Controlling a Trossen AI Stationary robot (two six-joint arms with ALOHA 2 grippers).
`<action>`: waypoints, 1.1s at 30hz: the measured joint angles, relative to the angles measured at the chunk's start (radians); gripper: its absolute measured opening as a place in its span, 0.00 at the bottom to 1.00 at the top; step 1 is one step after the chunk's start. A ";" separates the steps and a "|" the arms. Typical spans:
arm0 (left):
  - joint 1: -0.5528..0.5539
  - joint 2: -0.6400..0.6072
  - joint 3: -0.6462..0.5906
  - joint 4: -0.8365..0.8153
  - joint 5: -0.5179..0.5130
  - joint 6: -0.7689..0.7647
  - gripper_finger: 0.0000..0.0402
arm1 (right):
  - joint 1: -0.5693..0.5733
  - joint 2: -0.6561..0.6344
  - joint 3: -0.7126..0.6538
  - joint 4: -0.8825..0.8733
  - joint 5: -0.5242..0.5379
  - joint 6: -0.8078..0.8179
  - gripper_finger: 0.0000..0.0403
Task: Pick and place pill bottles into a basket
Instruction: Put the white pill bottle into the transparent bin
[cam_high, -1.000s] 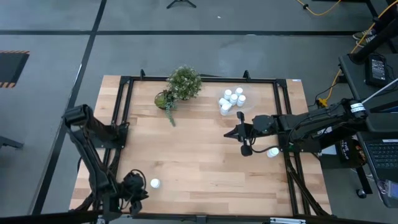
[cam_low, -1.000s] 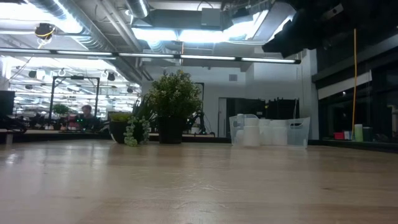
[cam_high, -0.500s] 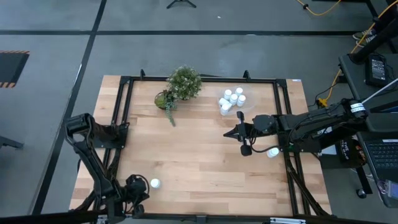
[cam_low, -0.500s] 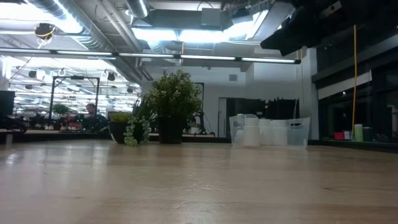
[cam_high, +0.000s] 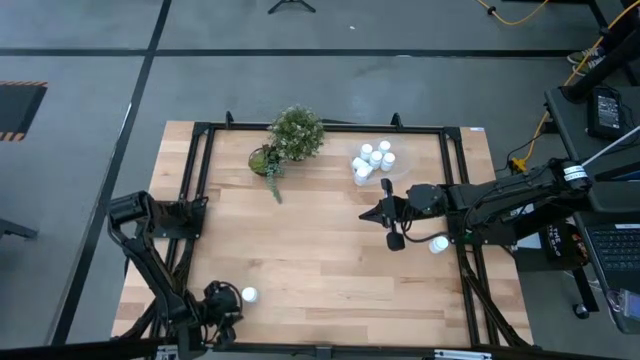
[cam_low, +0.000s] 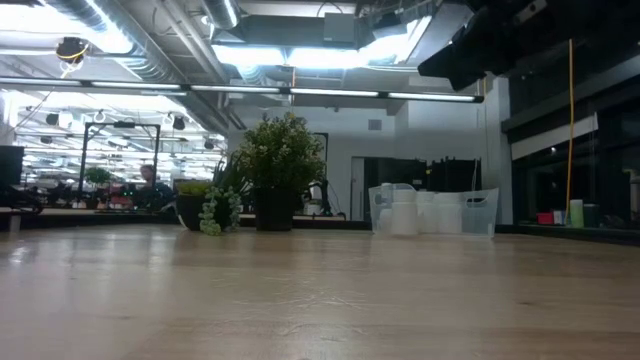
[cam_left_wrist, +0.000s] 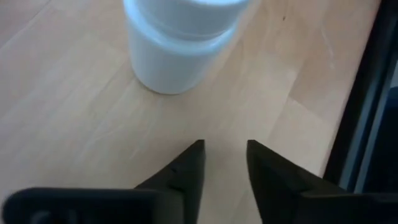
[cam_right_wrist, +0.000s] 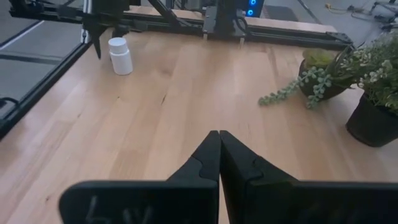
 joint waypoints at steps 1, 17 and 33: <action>0.000 0.003 0.001 0.000 -0.003 0.001 0.31 | 0.000 0.000 0.000 0.000 0.000 0.007 0.01; 0.001 0.007 -0.003 -0.076 -0.071 0.090 0.61 | 0.000 0.000 0.000 0.002 -0.001 0.065 0.01; 0.008 0.114 -0.001 -0.122 -0.227 0.146 0.61 | 0.000 0.000 0.000 0.001 -0.002 0.058 0.01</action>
